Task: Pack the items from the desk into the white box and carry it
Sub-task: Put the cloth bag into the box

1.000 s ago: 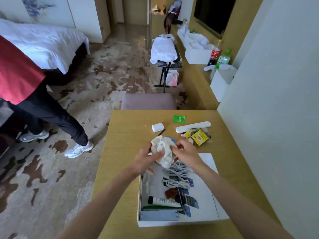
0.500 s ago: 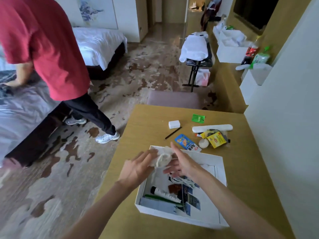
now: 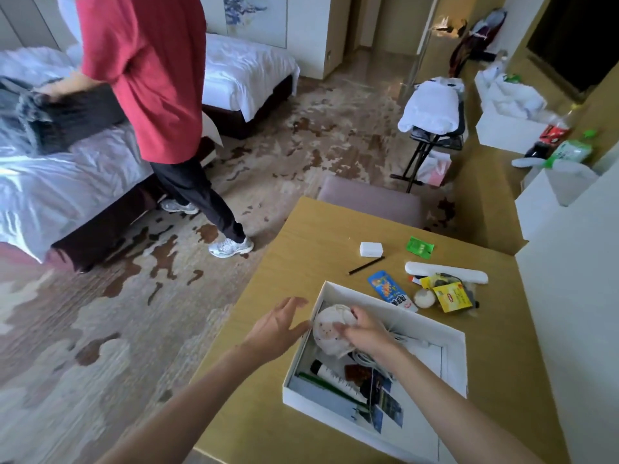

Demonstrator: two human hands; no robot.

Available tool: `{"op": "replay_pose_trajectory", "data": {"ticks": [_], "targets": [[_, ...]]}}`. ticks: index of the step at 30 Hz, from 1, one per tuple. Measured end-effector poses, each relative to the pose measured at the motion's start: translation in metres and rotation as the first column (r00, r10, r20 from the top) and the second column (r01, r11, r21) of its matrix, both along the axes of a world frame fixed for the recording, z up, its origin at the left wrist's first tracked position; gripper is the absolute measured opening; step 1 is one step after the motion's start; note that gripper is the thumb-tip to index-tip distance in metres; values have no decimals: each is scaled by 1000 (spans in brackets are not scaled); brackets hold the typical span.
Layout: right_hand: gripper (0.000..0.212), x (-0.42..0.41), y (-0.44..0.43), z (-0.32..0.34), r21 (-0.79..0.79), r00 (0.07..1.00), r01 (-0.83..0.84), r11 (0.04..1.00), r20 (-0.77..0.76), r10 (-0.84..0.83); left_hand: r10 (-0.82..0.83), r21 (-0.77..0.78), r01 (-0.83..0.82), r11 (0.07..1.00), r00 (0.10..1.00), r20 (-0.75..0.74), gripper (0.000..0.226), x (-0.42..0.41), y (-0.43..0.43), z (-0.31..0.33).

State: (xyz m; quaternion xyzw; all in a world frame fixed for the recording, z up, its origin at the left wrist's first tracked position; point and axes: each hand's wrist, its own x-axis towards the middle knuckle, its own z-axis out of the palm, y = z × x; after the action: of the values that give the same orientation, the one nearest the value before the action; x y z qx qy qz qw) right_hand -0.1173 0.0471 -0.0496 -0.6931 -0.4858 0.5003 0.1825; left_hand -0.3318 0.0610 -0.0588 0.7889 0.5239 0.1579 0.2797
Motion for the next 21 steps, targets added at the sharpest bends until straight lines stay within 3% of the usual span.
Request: {"op": "replay_pose_trajectory", "data": {"ticks": [3, 7, 10, 13, 15, 16, 19, 21], "targets": [[30, -8, 9, -3, 42, 996, -85, 995, 36, 83, -42, -122, 48, 991, 998, 52, 33, 2, 11, 1], [45, -6, 22, -4, 120, 873, -306, 944, 430, 229, -60, -242, 85, 966, 992, 107, 35, 5, 26, 4], [42, -3, 25, 1, 71, 789, -316, 946, 573, 221, -86, -256, 109, 961, 991, 98, 39, 11, 37, 4], [29, -3, 21, 5, 51, 596, -411, 910, 771, 225, -109, -241, 130, 962, 989, 99, 41, 18, 49, 4], [32, -6, 15, 7, 53, 402, -533, 844, 894, 198, -128, -231, 150, 961, 986, 109, 43, 24, 57, 4], [36, -8, 12, 7, 74, 364, -588, 806, 913, 182, -135, -231, 160, 960, 984, 119, 43, 26, 61, 4], [42, -12, 3, 4, 108, 428, -667, 737, 865, 261, -130, -244, 164, 956, 980, 150, 43, 30, 69, 3], [49, -10, 1, -2, 104, 514, -620, 777, 803, 303, -114, -266, 155, 952, 980, 161, 43, 30, 72, 3]]}}
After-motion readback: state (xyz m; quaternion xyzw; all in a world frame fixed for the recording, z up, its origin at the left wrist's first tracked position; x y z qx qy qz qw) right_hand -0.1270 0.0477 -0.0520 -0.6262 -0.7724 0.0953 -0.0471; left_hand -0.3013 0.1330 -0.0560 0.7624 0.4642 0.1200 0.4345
